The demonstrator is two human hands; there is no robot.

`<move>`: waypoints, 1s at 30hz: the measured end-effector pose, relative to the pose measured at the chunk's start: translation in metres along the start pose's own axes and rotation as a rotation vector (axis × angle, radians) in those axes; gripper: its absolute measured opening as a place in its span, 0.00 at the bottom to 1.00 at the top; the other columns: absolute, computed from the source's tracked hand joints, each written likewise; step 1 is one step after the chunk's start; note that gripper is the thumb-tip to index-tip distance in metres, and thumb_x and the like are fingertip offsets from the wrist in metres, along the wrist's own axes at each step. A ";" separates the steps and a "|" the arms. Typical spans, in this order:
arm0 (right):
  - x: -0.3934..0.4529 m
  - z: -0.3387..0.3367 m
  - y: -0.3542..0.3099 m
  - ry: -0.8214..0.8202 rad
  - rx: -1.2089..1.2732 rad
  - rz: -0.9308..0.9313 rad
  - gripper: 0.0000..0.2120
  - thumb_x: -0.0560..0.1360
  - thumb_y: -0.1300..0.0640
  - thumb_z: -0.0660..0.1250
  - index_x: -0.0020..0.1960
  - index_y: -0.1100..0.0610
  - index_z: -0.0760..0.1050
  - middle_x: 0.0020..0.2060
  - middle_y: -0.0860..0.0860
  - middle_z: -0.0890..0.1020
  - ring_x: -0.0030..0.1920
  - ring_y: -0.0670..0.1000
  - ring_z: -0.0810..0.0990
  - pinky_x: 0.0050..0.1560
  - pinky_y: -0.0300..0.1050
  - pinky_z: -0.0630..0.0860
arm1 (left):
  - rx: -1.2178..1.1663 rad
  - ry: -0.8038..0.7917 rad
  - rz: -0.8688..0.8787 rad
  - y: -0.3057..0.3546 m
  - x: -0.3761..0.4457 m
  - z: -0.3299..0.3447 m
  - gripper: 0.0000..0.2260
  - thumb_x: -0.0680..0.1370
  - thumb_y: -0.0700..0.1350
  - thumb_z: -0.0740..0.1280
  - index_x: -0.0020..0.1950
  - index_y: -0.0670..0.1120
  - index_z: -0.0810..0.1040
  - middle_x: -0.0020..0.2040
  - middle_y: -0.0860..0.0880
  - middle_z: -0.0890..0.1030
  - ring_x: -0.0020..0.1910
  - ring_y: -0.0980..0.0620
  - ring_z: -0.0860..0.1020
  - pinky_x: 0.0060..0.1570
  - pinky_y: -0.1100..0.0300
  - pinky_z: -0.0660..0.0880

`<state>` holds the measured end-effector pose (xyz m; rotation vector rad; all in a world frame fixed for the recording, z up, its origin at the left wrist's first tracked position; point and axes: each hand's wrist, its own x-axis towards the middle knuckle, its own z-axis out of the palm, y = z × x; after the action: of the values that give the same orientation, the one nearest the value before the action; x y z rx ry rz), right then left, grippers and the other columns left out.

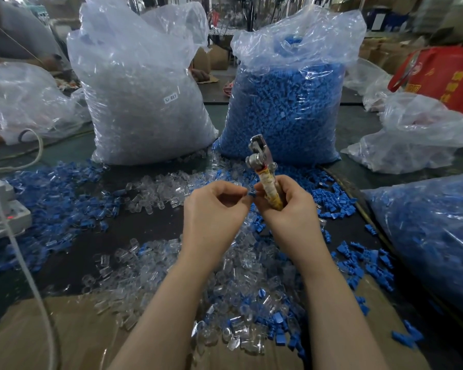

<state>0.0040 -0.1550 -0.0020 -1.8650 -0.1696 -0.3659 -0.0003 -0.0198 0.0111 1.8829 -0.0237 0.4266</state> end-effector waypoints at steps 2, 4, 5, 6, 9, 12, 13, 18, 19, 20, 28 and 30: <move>0.001 0.000 0.001 -0.013 0.026 -0.001 0.05 0.76 0.59 0.70 0.47 0.50 0.77 0.36 0.48 0.80 0.34 0.50 0.77 0.36 0.49 0.77 | -0.004 0.015 -0.007 -0.001 0.000 0.000 0.06 0.72 0.43 0.77 0.39 0.54 0.83 0.36 0.61 0.83 0.36 0.63 0.81 0.38 0.70 0.77; 0.001 0.000 0.001 -0.027 0.044 0.000 0.05 0.76 0.58 0.70 0.46 0.49 0.77 0.33 0.43 0.79 0.30 0.42 0.73 0.32 0.37 0.72 | -0.039 0.031 -0.035 -0.001 0.001 -0.001 0.06 0.72 0.42 0.76 0.39 0.53 0.83 0.35 0.59 0.84 0.36 0.61 0.82 0.39 0.68 0.78; 0.002 -0.001 0.001 -0.037 0.049 0.006 0.05 0.76 0.58 0.70 0.46 0.49 0.77 0.31 0.41 0.78 0.30 0.41 0.72 0.31 0.35 0.71 | -0.090 0.032 -0.066 -0.001 0.001 -0.001 0.06 0.72 0.41 0.76 0.39 0.52 0.83 0.35 0.57 0.84 0.36 0.59 0.83 0.40 0.65 0.79; 0.002 -0.002 0.001 -0.049 0.053 0.015 0.05 0.76 0.58 0.70 0.46 0.49 0.77 0.31 0.41 0.78 0.31 0.42 0.72 0.32 0.36 0.72 | -0.164 0.028 -0.103 -0.001 0.002 -0.002 0.06 0.72 0.40 0.76 0.40 0.51 0.84 0.36 0.54 0.85 0.37 0.56 0.84 0.42 0.63 0.80; 0.002 -0.007 0.002 -0.096 0.056 0.058 0.04 0.76 0.59 0.70 0.46 0.51 0.77 0.35 0.48 0.80 0.35 0.50 0.76 0.39 0.48 0.77 | -0.361 0.014 -0.166 0.001 0.004 -0.006 0.05 0.73 0.37 0.75 0.41 0.46 0.83 0.36 0.49 0.85 0.37 0.53 0.84 0.41 0.64 0.80; 0.001 -0.011 0.003 -0.160 0.029 0.068 0.04 0.76 0.59 0.70 0.46 0.52 0.77 0.35 0.47 0.80 0.35 0.46 0.77 0.40 0.46 0.76 | -0.472 0.036 -0.176 0.002 0.005 -0.009 0.05 0.73 0.35 0.73 0.42 0.45 0.82 0.35 0.49 0.85 0.35 0.53 0.83 0.41 0.64 0.79; 0.000 -0.011 0.003 -0.183 0.014 0.069 0.04 0.76 0.59 0.70 0.46 0.52 0.77 0.36 0.47 0.80 0.37 0.49 0.78 0.41 0.48 0.77 | -0.494 0.044 -0.175 0.002 0.006 -0.009 0.05 0.73 0.34 0.73 0.42 0.44 0.82 0.35 0.49 0.84 0.35 0.53 0.83 0.41 0.65 0.79; -0.001 -0.013 0.004 -0.267 -0.037 0.093 0.05 0.71 0.55 0.70 0.46 0.53 0.77 0.39 0.51 0.80 0.44 0.60 0.79 0.50 0.63 0.77 | -0.530 0.067 -0.139 0.003 0.007 -0.010 0.06 0.74 0.33 0.72 0.42 0.43 0.82 0.34 0.50 0.83 0.34 0.55 0.81 0.39 0.67 0.77; -0.001 -0.014 0.004 -0.285 -0.042 0.097 0.06 0.70 0.54 0.70 0.46 0.53 0.77 0.39 0.52 0.80 0.44 0.60 0.79 0.51 0.64 0.77 | -0.531 0.073 -0.130 0.003 0.007 -0.010 0.06 0.74 0.33 0.72 0.42 0.43 0.81 0.34 0.50 0.83 0.34 0.55 0.81 0.39 0.67 0.77; -0.001 -0.014 0.004 -0.303 -0.045 0.102 0.07 0.70 0.54 0.70 0.46 0.54 0.77 0.40 0.52 0.80 0.45 0.61 0.79 0.52 0.65 0.77 | -0.531 0.078 -0.122 0.003 0.007 -0.011 0.06 0.74 0.33 0.72 0.43 0.43 0.81 0.35 0.50 0.83 0.34 0.55 0.82 0.39 0.67 0.77; -0.001 -0.012 0.002 -0.365 -0.049 0.116 0.13 0.67 0.53 0.68 0.48 0.57 0.75 0.39 0.47 0.80 0.46 0.59 0.79 0.54 0.65 0.77 | -0.474 0.077 -0.051 -0.001 0.009 -0.015 0.06 0.75 0.34 0.71 0.43 0.45 0.81 0.35 0.51 0.84 0.35 0.56 0.82 0.39 0.68 0.77; -0.002 -0.012 0.001 -0.364 -0.055 0.105 0.13 0.67 0.54 0.68 0.49 0.59 0.74 0.41 0.53 0.80 0.46 0.61 0.78 0.53 0.65 0.76 | -0.479 0.072 -0.046 -0.002 0.009 -0.015 0.06 0.74 0.34 0.71 0.43 0.45 0.82 0.36 0.51 0.85 0.35 0.56 0.82 0.39 0.68 0.77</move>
<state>0.0008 -0.1668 -0.0002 -1.9738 -0.3087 0.0447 0.0042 -0.0039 0.0163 1.3938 -0.0317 0.4148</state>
